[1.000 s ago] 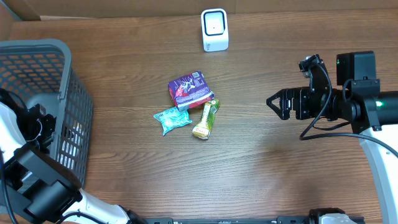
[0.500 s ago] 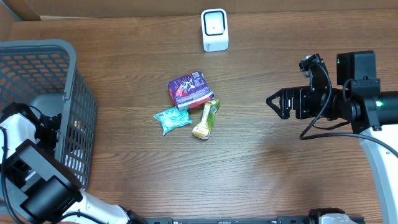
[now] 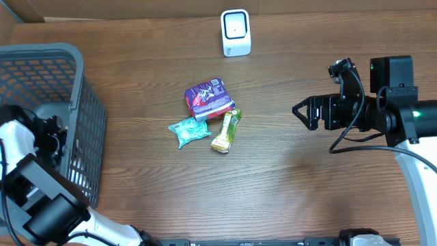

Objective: Scan the item barcode
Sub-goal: 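Grasp the white tube with gold cap with the left gripper, then carry the white tube out and place it beside the carton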

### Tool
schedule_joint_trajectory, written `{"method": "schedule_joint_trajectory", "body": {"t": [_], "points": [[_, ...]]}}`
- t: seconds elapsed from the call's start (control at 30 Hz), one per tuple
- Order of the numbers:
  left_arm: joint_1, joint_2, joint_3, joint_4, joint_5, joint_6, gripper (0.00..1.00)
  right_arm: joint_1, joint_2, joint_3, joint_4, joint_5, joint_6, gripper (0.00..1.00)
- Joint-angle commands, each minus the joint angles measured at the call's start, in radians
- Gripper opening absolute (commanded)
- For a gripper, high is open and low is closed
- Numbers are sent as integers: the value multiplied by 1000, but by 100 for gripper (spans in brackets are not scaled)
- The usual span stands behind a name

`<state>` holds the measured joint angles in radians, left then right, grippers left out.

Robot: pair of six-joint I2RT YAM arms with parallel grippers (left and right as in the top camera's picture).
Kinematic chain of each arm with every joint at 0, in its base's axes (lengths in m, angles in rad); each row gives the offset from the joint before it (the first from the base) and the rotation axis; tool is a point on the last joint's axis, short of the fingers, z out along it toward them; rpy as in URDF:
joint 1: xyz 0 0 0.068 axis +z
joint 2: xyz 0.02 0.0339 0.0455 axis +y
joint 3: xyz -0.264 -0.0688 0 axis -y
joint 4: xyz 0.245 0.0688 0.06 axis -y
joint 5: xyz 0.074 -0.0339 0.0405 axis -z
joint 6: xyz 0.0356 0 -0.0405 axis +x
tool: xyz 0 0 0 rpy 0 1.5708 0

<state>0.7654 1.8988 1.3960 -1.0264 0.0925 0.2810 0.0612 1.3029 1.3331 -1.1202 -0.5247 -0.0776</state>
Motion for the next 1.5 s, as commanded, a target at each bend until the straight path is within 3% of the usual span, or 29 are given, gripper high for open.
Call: {"method": "schedule_joint_trajectory", "body": {"t": [0.0, 0.13, 0.3, 0.53, 0.83, 1.1, 1.33, 1.47], "points": [[-8, -3, 224, -32, 6, -122, 4, 5, 1, 14, 7, -17, 3, 100], [-27, -3, 533, -156, 19, -248, 4, 5, 1, 14, 5, -17, 3, 100], [-98, -4, 897, -353, 43, -268, 4, 5, 1, 14, 5, -17, 3, 100], [-310, -50, 1162, -466, 183, -308, 4, 5, 1, 14, 5, -16, 3, 100], [-775, -37, 1089, -547, 213, -403, 4, -28, 1, 29, 42, -16, 60, 100], [-1163, 68, 766, -381, 90, -610, 4, -211, -2, 63, 37, -16, 198, 100], [-1332, 163, 621, -246, 32, -744, 4, -303, -2, 63, -8, -15, 204, 100], [-1395, 232, 570, -201, -93, -901, 4, -305, -2, 63, -14, -15, 201, 100]]}}
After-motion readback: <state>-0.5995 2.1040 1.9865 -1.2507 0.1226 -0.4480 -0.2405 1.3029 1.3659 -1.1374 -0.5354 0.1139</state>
